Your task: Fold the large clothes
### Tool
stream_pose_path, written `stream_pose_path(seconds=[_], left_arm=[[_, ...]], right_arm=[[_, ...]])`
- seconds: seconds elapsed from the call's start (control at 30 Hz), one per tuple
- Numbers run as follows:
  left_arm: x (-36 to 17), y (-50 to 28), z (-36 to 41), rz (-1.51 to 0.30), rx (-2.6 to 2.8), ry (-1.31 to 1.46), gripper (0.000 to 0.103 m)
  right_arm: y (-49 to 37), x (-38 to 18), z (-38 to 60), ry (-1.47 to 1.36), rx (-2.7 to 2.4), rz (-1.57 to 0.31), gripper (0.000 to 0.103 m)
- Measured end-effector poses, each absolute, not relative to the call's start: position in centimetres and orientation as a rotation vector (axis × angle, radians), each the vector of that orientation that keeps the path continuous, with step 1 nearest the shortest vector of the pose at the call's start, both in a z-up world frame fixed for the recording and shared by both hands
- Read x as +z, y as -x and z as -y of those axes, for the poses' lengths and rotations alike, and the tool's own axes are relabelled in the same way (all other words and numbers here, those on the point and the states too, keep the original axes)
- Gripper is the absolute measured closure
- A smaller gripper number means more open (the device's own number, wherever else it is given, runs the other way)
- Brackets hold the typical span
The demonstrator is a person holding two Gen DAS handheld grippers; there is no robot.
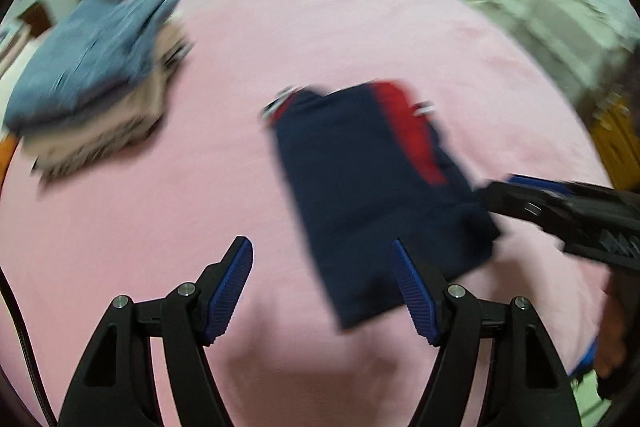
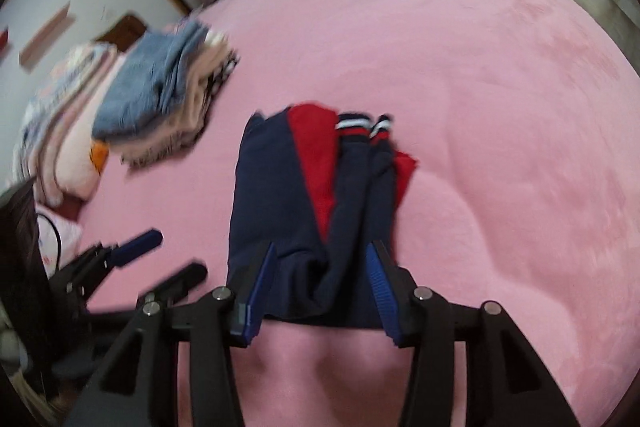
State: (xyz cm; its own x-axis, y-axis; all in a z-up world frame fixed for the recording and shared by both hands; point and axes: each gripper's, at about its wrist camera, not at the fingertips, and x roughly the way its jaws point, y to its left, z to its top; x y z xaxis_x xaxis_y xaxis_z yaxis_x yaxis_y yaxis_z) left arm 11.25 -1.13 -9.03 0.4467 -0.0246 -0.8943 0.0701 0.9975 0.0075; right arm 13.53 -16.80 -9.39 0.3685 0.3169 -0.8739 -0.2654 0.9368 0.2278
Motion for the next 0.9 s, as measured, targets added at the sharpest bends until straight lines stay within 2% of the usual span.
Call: stream_pose_path(seconds=[0.13, 0.17, 0.2, 0.27, 0.37, 0.5, 0.67, 0.73, 0.8, 0.9], left_arm=[[-11.1, -12.1, -1.3, -1.156, 0.010, 0.057, 0.033], [-11.4, -12.1, -1.5, -1.159, 0.013, 0.080, 0.033], [-11.6, -12.2, -1.6, -1.163, 0.013, 0.095, 0.033], [-12.1, -12.6, -1.3, -1.167, 0.002, 0.106, 0.033], [-12.4, -12.9, -0.5, -1.157, -0.034, 0.105, 0.033], [-12.5, -13.3, 1.1, -1.130, -0.092, 0.089, 0.033], [-14.9, -13.9, 3.2, -1.184, -0.132, 0.081, 0.033], [-15.5, -13.9, 3.4, -1.184, -0.128, 0.082, 0.033], [-15.6, -13.9, 3.4, -1.183, -0.119, 0.081, 0.033], [-15.0, -14.0, 2.7, -1.193, -0.125, 0.113, 0.033]], right_arm=[[-13.9, -11.1, 14.6, 0.065, 0.356, -1.171, 0.056], [-13.9, -11.3, 14.2, 0.089, 0.352, -1.170, 0.060], [-13.9, -11.6, 14.0, 0.121, 0.350, -1.169, 0.072], [-14.0, -12.3, 13.4, 0.192, 0.361, -1.184, 0.086], [-13.7, -11.8, 14.3, 0.187, 0.377, -1.145, 0.089], [-13.2, -10.4, 17.6, 0.044, 0.358, -1.090, 0.089], [-13.8, -15.8, 21.9, -0.150, 0.298, -1.227, 0.088], [-14.0, -16.8, 22.7, -0.226, 0.295, -1.233, 0.084], [-13.8, -16.5, 22.9, -0.236, 0.280, -1.227, 0.072], [-13.6, -15.1, 22.6, -0.209, 0.273, -1.222, 0.065]])
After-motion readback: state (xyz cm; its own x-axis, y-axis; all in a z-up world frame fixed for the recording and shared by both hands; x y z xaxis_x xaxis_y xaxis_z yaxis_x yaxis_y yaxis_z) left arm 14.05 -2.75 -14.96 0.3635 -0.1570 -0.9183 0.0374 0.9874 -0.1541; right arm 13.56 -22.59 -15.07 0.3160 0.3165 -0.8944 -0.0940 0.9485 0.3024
